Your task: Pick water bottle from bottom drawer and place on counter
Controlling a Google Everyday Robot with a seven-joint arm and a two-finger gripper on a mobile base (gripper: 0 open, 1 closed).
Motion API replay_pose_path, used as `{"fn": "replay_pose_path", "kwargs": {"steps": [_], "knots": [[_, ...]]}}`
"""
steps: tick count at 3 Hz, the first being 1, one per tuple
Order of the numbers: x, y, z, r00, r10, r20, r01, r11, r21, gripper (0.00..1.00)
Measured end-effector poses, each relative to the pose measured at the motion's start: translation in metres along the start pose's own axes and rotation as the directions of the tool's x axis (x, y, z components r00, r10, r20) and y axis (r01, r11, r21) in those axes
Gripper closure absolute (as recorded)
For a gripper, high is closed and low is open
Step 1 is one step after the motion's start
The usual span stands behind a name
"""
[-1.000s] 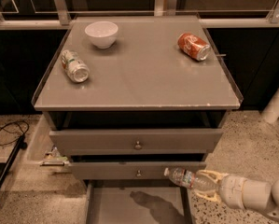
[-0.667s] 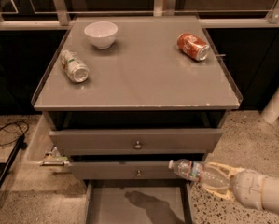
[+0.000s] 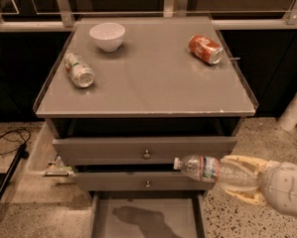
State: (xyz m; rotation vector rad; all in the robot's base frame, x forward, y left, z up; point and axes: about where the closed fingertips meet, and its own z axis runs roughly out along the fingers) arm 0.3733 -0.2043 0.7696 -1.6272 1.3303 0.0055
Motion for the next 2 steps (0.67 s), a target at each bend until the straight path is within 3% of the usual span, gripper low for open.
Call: {"fn": "replay_pose_path", "kwargs": {"steps": [1, 2], "knots": [[-0.044, -0.046, -0.007, 0.999, -0.048, 0.022, 0.049, 0.9971, -0.058, 1.00], [-0.065, -0.094, 0.006, 0.999, -0.053, -0.007, 0.052, 0.9902, -0.130, 1.00]]}}
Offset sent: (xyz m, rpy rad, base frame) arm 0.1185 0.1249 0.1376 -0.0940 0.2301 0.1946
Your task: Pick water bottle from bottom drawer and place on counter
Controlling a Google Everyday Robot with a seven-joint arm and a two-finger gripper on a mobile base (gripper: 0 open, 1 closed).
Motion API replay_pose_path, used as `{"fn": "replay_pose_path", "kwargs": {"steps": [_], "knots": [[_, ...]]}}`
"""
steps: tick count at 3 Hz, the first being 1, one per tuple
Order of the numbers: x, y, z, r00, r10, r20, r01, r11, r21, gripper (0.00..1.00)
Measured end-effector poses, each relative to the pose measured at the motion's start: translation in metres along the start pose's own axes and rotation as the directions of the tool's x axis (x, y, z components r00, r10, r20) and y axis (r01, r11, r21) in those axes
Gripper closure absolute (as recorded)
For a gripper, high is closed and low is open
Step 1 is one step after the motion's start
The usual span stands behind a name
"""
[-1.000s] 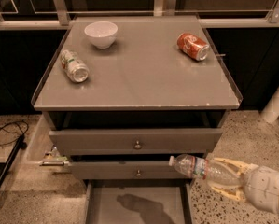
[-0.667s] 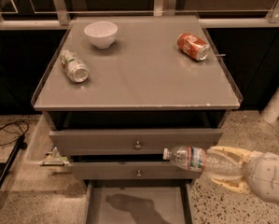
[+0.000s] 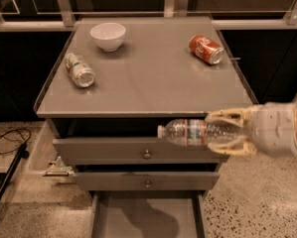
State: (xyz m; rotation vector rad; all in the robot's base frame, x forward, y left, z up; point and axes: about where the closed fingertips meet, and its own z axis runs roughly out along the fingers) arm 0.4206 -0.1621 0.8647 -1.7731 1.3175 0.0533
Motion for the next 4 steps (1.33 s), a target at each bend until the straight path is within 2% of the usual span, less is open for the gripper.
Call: {"fn": "replay_pose_path", "kwargs": {"steps": [1, 2, 3, 4], "knots": [[0.000, -0.043, 0.023, 0.997, 0.071, 0.032, -0.069, 0.9964, -0.050, 1.00], [-0.026, -0.057, 0.049, 0.995, 0.069, 0.074, -0.063, 0.9945, -0.084, 1.00], [-0.026, -0.057, 0.049, 0.995, 0.069, 0.074, -0.063, 0.9945, -0.084, 1.00], [-0.019, -0.084, 0.060, 0.993, 0.065, 0.097, -0.058, 0.9962, -0.065, 1.00]]}}
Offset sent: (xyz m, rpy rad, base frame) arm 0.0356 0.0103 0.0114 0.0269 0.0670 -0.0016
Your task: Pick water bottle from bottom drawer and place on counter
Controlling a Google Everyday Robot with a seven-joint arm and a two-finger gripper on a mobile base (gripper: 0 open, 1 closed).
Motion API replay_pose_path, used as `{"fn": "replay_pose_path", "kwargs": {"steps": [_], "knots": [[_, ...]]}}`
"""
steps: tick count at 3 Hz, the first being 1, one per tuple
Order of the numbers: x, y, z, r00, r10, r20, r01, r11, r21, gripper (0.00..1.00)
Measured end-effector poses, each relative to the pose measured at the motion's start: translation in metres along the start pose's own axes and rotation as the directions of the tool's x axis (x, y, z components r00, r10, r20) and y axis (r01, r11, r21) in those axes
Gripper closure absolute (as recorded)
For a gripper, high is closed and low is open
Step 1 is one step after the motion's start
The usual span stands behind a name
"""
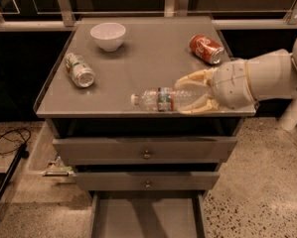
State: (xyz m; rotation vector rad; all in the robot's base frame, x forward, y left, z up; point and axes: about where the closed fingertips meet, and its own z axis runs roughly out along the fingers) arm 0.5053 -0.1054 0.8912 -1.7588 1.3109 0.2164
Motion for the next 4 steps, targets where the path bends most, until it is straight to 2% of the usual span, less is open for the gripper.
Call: {"fn": "replay_pose_path", "kwargs": {"steps": [2, 3, 4], "knots": [[0.010, -0.096, 0.026, 0.995, 0.012, 0.102, -0.016, 0.9989, 0.043, 1.00], [0.022, -0.126, 0.037, 0.989, 0.051, 0.136, -0.060, 0.9965, 0.058, 1.00], [0.042, -0.139, 0.053, 0.987, 0.133, 0.093, -0.138, 0.9892, 0.050, 1.00]]}}
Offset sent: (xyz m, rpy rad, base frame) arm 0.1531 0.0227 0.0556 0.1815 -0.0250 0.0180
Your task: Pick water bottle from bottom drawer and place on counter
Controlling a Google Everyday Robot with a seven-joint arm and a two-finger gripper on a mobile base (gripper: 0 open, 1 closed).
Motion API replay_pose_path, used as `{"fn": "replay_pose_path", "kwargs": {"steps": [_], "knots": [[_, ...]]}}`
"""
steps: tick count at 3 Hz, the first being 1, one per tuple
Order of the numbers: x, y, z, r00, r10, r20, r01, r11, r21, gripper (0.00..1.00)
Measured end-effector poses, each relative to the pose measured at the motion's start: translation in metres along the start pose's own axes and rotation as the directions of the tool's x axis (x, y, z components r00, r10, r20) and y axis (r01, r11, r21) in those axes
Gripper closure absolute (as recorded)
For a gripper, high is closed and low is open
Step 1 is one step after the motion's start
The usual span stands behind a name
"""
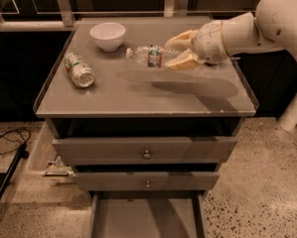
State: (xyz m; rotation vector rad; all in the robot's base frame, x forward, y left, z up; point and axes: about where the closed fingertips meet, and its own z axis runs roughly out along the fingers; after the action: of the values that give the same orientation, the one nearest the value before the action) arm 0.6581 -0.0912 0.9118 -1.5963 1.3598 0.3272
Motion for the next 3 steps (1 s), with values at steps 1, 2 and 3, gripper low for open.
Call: {"fn": "replay_pose_path", "kwargs": {"steps": [1, 2, 3], "knots": [[0.023, -0.001, 0.003, 0.994, 0.081, -0.072, -0.081, 0.9967, 0.008, 1.00], [0.041, 0.002, 0.006, 0.984, 0.138, -0.112, -0.137, 0.9904, 0.016, 1.00], [0.058, 0.007, 0.011, 0.972, 0.191, -0.138, -0.189, 0.9817, 0.027, 1.00]]}}
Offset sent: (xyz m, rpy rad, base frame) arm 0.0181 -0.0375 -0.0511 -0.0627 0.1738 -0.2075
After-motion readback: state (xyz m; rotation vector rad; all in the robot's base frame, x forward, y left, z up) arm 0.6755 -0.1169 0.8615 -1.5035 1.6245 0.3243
